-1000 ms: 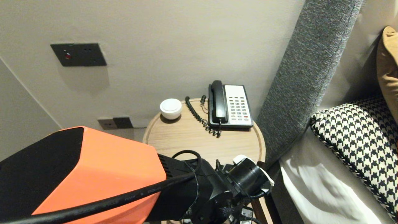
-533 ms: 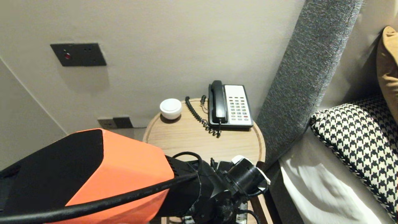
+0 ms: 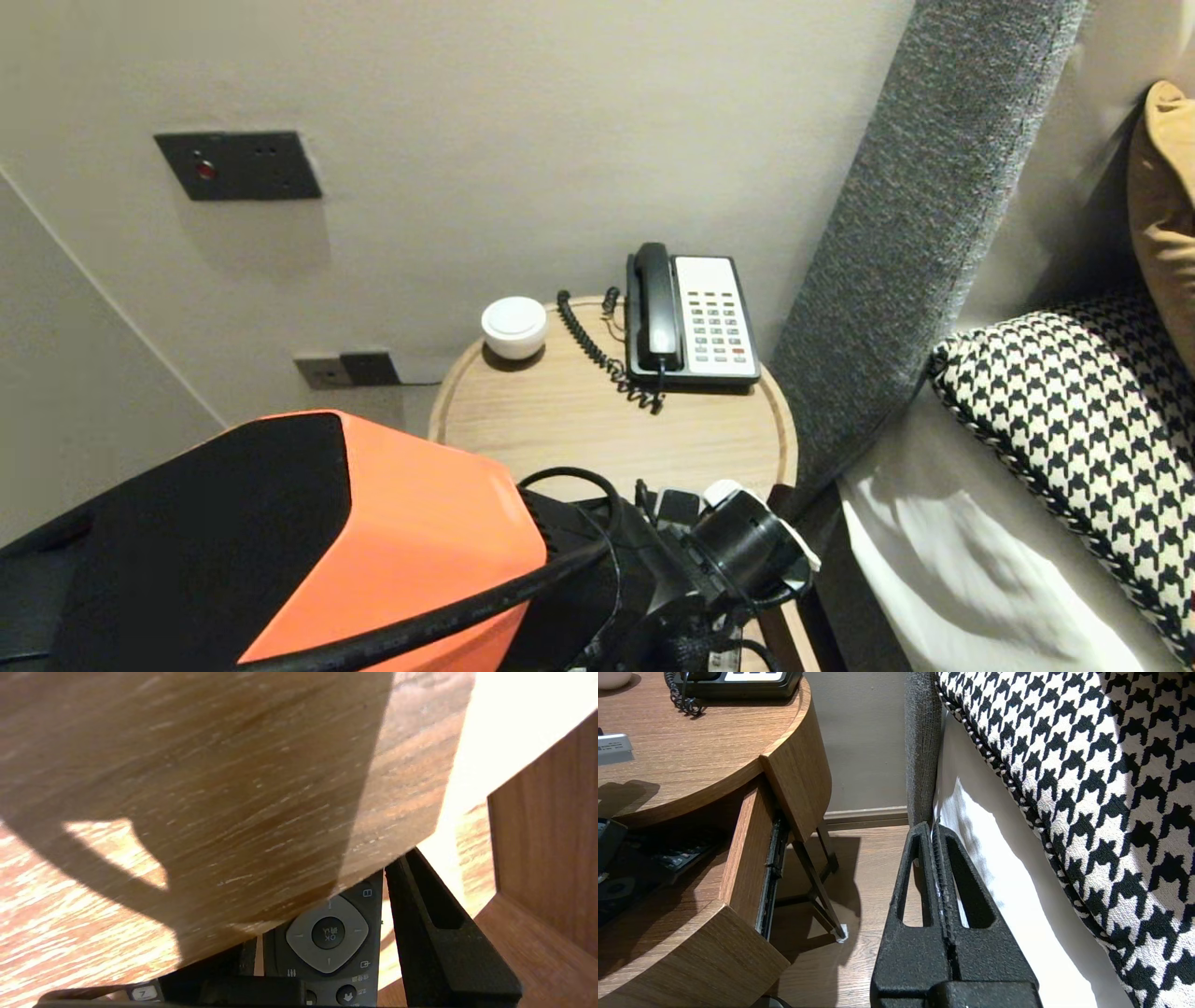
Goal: Put the remote controls on the table in the drawer one by one
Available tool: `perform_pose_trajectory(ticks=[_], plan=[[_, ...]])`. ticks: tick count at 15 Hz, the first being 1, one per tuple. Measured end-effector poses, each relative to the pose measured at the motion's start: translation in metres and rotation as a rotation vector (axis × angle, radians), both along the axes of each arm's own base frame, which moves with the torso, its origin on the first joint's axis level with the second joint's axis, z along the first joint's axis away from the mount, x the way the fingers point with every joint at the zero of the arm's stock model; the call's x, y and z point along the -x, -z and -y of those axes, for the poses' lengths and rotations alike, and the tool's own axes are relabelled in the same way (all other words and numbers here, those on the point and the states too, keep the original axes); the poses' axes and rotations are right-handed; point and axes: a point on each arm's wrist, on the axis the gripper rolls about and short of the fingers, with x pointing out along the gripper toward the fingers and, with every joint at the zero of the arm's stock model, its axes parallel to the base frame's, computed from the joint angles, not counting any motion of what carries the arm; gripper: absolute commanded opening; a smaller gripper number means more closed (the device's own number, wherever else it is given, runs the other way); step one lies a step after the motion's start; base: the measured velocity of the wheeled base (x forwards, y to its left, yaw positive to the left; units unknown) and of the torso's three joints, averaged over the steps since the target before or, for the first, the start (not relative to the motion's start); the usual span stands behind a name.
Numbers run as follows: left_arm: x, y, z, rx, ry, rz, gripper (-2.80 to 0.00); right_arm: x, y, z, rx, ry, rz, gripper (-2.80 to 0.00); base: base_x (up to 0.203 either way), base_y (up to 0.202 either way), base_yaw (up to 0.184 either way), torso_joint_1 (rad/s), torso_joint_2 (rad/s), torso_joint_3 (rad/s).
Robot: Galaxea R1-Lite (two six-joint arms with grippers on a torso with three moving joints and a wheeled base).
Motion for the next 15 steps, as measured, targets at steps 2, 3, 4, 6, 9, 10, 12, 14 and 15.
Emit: perform_pose_trajectory(ticks=[2, 3, 4, 6, 9, 10, 12, 14, 15], plan=[[-0.0018, 0.0049, 0.0016, -0.004, -0.016, 0.022, -2.8, 0.0, 0.0, 0.0, 0.0, 0.0, 0.0, -2.8, 0.0, 0.0, 0.0, 0.0, 0.0, 0.0], [-0.0023, 0.0068, 0.0018, -0.005, -0.026, 0.023, -2.8, 0.0, 0.0, 0.0, 0.0, 0.0, 0.0, -2.8, 0.0, 0.0, 0.0, 0.0, 0.0, 0.0], [-0.0025, 0.0078, 0.002, -0.002, -0.033, 0.02, -2.8, 0.0, 0.0, 0.0, 0.0, 0.0, 0.0, -2.8, 0.0, 0.0, 0.0, 0.0, 0.0, 0.0], [-0.0027, 0.0096, 0.0018, -0.004, -0.043, 0.022, -2.8, 0.0, 0.0, 0.0, 0.0, 0.0, 0.0, -2.8, 0.0, 0.0, 0.0, 0.0, 0.0, 0.0], [-0.0035, 0.0101, 0.0028, 0.004, -0.051, 0.036, -2.8, 0.0, 0.0, 0.0, 0.0, 0.0, 0.0, -2.8, 0.0, 0.0, 0.0, 0.0, 0.0, 0.0], [-0.0039, 0.0093, 0.0031, 0.011, -0.052, 0.04, -2.8, 0.0, 0.0, 0.0, 0.0, 0.0, 0.0, -2.8, 0.0, 0.0, 0.0, 0.0, 0.0, 0.0], [-0.0055, 0.0068, 0.0034, 0.026, -0.054, 0.047, -2.8, 0.0, 0.0, 0.0, 0.0, 0.0, 0.0, -2.8, 0.0, 0.0, 0.0, 0.0, 0.0, 0.0], [-0.0072, 0.0042, 0.003, 0.034, -0.058, 0.051, -2.8, 0.0, 0.0, 0.0, 0.0, 0.0, 0.0, -2.8, 0.0, 0.0, 0.0, 0.0, 0.0, 0.0], [-0.0073, 0.0025, 0.0024, 0.037, -0.061, 0.056, -2.8, 0.0, 0.0, 0.0, 0.0, 0.0, 0.0, -2.8, 0.0, 0.0, 0.0, 0.0, 0.0, 0.0]])
